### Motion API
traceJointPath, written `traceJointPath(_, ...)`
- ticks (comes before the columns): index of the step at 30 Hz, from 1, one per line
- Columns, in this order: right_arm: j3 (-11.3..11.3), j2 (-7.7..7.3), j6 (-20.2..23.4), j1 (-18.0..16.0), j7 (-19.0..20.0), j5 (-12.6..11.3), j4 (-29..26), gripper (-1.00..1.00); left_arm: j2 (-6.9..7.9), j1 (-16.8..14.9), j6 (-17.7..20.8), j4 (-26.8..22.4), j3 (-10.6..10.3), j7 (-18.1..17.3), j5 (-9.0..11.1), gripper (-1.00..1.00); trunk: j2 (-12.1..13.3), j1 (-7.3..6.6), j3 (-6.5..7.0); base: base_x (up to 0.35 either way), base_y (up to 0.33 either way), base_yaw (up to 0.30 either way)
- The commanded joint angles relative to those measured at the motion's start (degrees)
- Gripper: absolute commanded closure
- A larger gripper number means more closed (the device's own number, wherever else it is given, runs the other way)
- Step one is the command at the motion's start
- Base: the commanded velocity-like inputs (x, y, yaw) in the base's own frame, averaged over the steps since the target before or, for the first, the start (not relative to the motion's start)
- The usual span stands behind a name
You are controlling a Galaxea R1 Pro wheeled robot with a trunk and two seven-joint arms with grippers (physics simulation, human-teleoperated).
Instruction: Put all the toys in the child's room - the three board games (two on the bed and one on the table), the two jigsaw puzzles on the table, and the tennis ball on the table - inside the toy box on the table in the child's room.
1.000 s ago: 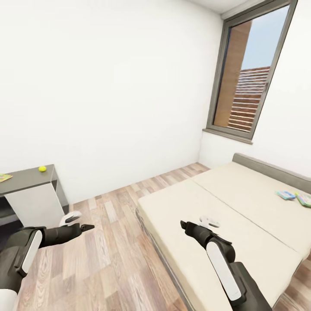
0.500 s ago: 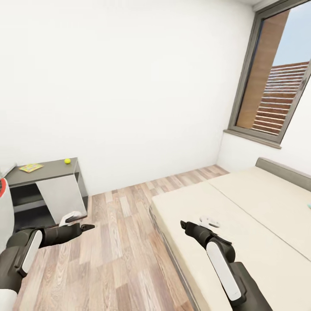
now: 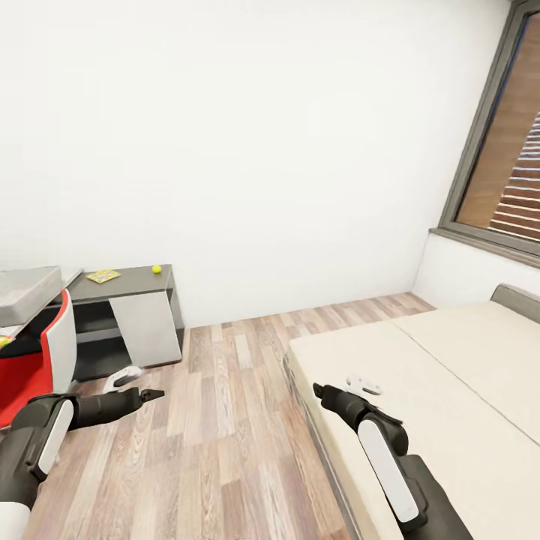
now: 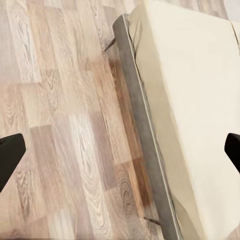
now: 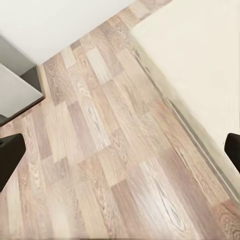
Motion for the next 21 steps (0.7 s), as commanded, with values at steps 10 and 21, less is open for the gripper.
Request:
traceJointPath(10, 0.06, 0.02, 0.09, -0.06, -0.58, -0.61, -0.08, -1.0, -0.36, -0.07, 0.37, -0.02, 0.02, 0.04, 0.08, -1.0, -0.14, 0.04, -0.45, -0.066, -0.005, 0.291)
traceJointPath(21, 0.96, 0.02, 0.02, -0.06, -0.6, -0.53, -0.06, -1.0, -0.62, -0.07, 0.37, -0.01, 0.02, 0.15, 0.07, -1.0, -0.14, 0.04, -0.78, -0.045, 0.0, 0.291)
